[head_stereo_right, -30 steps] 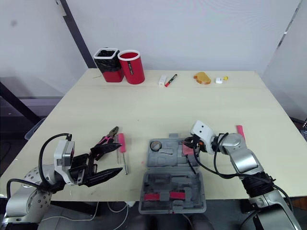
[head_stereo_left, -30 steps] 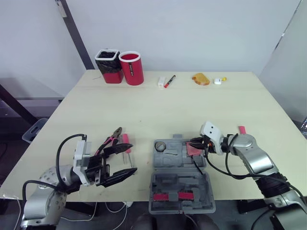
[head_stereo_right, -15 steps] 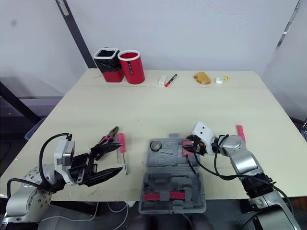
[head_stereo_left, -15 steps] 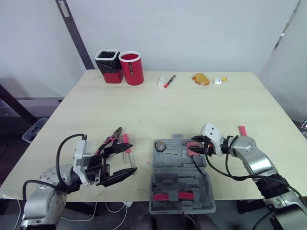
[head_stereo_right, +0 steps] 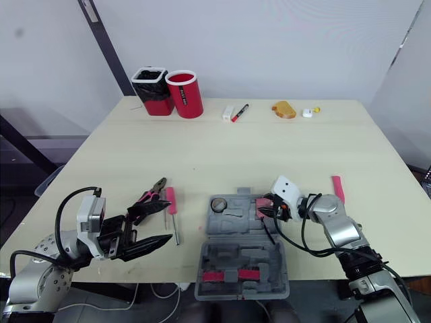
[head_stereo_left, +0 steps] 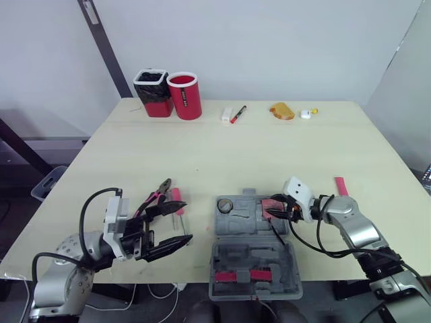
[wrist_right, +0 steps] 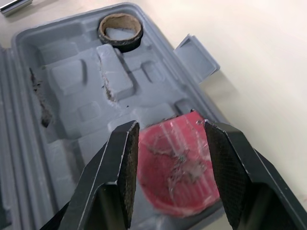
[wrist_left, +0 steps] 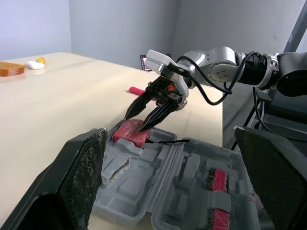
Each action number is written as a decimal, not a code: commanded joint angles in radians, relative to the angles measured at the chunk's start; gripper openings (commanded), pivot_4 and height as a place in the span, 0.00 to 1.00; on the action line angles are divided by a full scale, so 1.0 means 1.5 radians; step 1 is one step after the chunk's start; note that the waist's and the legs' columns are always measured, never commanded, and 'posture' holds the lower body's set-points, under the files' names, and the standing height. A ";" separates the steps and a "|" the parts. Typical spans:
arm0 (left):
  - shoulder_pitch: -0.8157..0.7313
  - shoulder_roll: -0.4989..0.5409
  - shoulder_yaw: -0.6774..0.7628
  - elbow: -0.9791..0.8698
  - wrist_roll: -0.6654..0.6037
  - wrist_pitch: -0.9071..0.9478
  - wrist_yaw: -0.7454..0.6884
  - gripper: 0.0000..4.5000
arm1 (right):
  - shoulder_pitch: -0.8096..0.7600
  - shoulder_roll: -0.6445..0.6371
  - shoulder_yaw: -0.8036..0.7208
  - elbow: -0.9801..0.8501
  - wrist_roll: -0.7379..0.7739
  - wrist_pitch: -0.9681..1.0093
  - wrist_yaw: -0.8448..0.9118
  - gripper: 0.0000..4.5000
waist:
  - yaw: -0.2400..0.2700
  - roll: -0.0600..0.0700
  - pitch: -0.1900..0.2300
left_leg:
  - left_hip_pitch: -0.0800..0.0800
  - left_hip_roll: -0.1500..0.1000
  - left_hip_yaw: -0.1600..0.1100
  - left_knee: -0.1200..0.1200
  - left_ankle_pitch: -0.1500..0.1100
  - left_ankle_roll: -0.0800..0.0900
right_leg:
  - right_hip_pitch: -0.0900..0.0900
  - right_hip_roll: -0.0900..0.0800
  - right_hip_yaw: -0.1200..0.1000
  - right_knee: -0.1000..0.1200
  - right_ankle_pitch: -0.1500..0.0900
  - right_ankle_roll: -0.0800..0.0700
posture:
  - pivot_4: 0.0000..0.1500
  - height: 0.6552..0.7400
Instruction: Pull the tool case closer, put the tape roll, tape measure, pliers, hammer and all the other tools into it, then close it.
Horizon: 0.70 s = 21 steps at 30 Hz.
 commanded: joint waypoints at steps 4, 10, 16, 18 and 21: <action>-0.006 0.005 -0.002 -0.012 -0.001 -0.001 0.000 1.00 | 0.001 0.003 -0.005 -0.010 0.004 -0.010 -0.004 0.32 | 0.000 0.000 0.000 | 0.000 0.000 0.000 0.000 0.000 0.000 | 0.000 0.000 0.000 0.000 0.000 0.000 | 1.00 1.00; -0.011 0.006 -0.002 -0.007 0.000 0.000 0.001 1.00 | 0.021 0.000 -0.012 0.017 -0.002 -0.028 -0.019 0.32 | 0.001 0.000 0.000 | 0.000 0.000 0.000 0.000 0.000 0.000 | 0.000 0.000 0.000 0.000 0.000 0.000 | 1.00 1.00; -0.013 0.006 -0.003 0.005 0.005 0.001 0.005 1.00 | 0.039 0.012 0.009 0.084 -0.025 -0.038 -0.038 0.32 | 0.001 -0.001 0.000 | 0.000 0.000 0.000 0.000 0.000 0.000 | 0.000 0.000 0.000 0.000 0.000 0.000 | 1.00 1.00; -0.012 0.006 -0.005 0.008 0.010 0.003 0.012 1.00 | 0.039 0.020 0.019 0.112 -0.034 -0.033 -0.044 0.32 | 0.000 -0.002 -0.001 | 0.001 0.000 0.000 0.000 0.000 0.000 | 0.001 0.000 0.000 0.000 0.000 0.000 | 1.00 1.00; -0.010 0.003 -0.004 0.008 0.015 0.008 0.026 1.00 | 0.034 0.030 0.038 0.151 -0.049 0.000 -0.046 0.32 | -0.002 -0.004 -0.004 | 0.002 0.000 0.000 0.000 0.000 0.000 | 0.002 0.000 0.000 0.000 0.000 0.000 | 1.00 1.00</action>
